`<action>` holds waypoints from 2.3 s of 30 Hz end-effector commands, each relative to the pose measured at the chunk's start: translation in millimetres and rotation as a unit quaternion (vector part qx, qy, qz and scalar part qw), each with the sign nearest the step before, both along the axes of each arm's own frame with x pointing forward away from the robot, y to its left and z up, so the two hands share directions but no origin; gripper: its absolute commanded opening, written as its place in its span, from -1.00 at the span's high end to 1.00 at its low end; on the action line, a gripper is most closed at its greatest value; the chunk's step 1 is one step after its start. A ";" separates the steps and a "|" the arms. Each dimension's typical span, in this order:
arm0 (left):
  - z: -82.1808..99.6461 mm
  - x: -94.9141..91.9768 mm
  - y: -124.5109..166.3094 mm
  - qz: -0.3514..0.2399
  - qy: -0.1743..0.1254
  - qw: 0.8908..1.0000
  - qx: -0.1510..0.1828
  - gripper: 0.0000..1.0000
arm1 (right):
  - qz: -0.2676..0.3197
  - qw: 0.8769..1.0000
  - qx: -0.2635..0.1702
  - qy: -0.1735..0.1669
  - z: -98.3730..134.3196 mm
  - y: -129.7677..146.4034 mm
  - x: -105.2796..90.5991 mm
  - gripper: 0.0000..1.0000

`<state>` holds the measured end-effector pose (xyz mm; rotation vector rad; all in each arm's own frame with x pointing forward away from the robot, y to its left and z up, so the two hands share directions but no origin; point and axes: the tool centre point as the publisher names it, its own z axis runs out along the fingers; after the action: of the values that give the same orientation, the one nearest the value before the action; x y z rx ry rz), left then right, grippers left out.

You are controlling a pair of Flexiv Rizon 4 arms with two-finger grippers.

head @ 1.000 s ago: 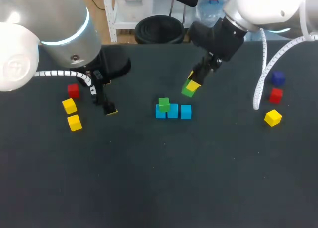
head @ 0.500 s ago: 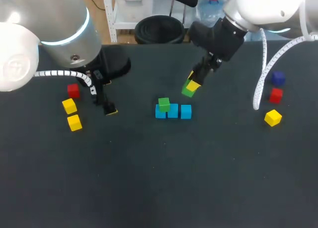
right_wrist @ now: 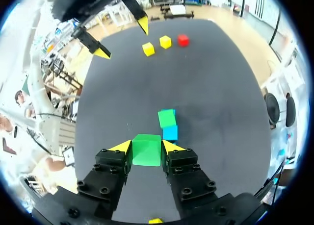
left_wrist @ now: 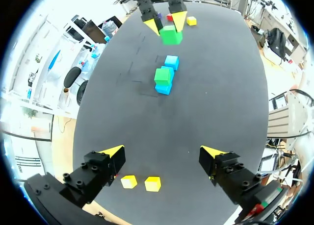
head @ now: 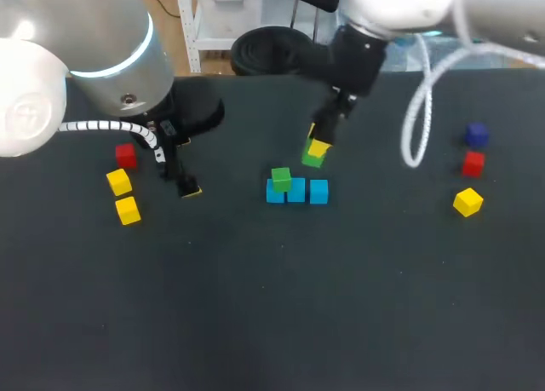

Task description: Place the blue cubes, place green cubes on the blue cubes, place the yellow cubes on the green cubes, then place the red cubes on the yellow cubes, and place purple cube on the red cubes.

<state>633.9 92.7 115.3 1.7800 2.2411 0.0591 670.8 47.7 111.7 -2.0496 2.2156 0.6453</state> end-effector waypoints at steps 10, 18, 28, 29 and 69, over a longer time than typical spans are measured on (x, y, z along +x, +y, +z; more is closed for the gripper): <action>0.1 0.2 0.4 0.000 0.000 1.000 0.000 -1.00 | 0.073 0.989 -0.122 0.040 -18.9 17.1 12.9 1.00; 0.1 0.2 0.4 0.000 0.000 1.000 0.000 -1.00 | 0.056 0.989 -0.128 0.046 -21.9 1.7 3.0 1.00; 0.1 0.2 0.4 0.000 0.000 1.000 0.000 -1.00 | 0.050 0.990 -0.123 0.039 -33.3 -2.6 -9.0 1.00; 0.1 0.2 0.4 0.000 0.000 1.000 0.000 -1.00 | 0.052 0.990 -0.124 0.038 -34.0 -2.7 -10.3 1.00; 0.1 0.2 0.4 0.000 0.000 1.000 0.000 -1.00 | -0.049 0.973 -0.175 -0.146 -57.0 -7.7 -20.4 1.00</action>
<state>634.0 92.8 115.3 1.7800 2.2411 0.0590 655.6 41.2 55.8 -2.0883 2.4780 0.2326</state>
